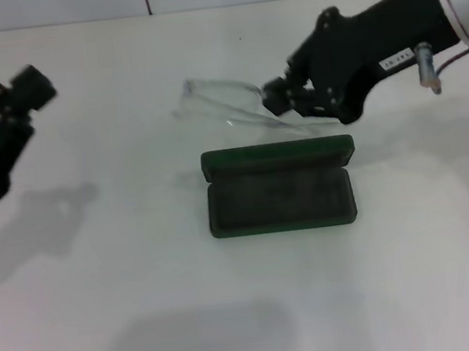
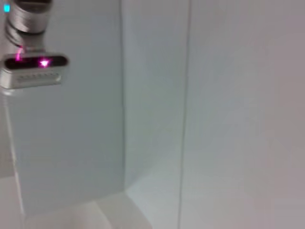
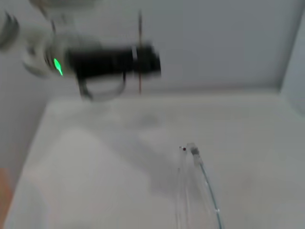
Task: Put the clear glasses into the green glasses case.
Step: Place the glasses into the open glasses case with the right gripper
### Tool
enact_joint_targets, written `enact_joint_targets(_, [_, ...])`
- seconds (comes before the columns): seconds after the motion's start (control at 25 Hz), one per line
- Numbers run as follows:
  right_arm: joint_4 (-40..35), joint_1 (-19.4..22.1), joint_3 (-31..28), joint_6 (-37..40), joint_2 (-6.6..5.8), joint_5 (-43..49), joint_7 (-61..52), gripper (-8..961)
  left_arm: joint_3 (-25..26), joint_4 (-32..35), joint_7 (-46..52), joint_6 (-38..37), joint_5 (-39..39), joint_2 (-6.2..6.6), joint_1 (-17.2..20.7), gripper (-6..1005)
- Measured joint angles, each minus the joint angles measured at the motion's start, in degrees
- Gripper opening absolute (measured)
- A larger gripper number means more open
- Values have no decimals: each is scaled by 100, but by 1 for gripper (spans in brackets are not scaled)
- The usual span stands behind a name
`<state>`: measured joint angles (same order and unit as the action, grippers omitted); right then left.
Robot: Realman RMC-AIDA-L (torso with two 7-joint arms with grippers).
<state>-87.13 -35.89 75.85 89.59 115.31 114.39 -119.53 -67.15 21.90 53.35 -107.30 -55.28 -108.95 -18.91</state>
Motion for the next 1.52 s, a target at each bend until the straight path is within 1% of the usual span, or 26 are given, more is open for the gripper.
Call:
enact_joint_targets(0.16, [-245, -335, 280, 612, 12, 537, -858, 55, 371, 177, 105, 8, -32, 58, 99, 68])
enact_joint_targets(0.2, [-246, -426, 362, 695, 13, 594, -992, 55, 455, 251, 155, 18, -66, 69, 131, 68])
enact_joint_targets(0.24, [-246, -426, 362, 695, 13, 594, -992, 55, 548, 339, 216, 32, -129, 76, 161, 68])
enact_joint_targets(0.28, [-244, -651, 798, 828, 17, 956, -1366, 55, 656, 434, 283, 45, -222, 80, 193, 68])
enact_joint_targets(0.4, [-241, -822, 1278, 855, 39, 1369, -1633, 55, 1014, 626, 477, 59, -520, 64, 262, 68])
enact_joint_targets(0.52, [-114, -943, 1881, 733, 63, 1828, -1746, 55, 1306, 666, 591, 77, -829, 38, 285, 68])
enact_joint_targets(0.76, [200, -1020, 2968, -68, 85, 2489, -1787, 55, 1371, 670, 613, 305, -988, -2, 321, 67])
enact_joint_targets(0.92, [222, -1136, 3366, -411, 88, 2544, -2002, 55, 1373, 667, 674, 463, -995, -12, 300, 67])
enact_joint_targets(1.16, [332, -1304, 3815, -848, 88, 2676, -2364, 55, 1377, 625, 578, 656, -1006, -56, 292, 67])
enact_joint_targets(1.28, [574, -1470, 4002, -1083, 88, 2737, -2700, 55, 1379, 618, 509, 726, -1008, -81, 312, 67])
enact_joint_targets(1.52, [661, -1759, 4140, -1104, 88, 2843, -3417, 55, 1393, 605, 465, 751, -1020, -90, 353, 68])
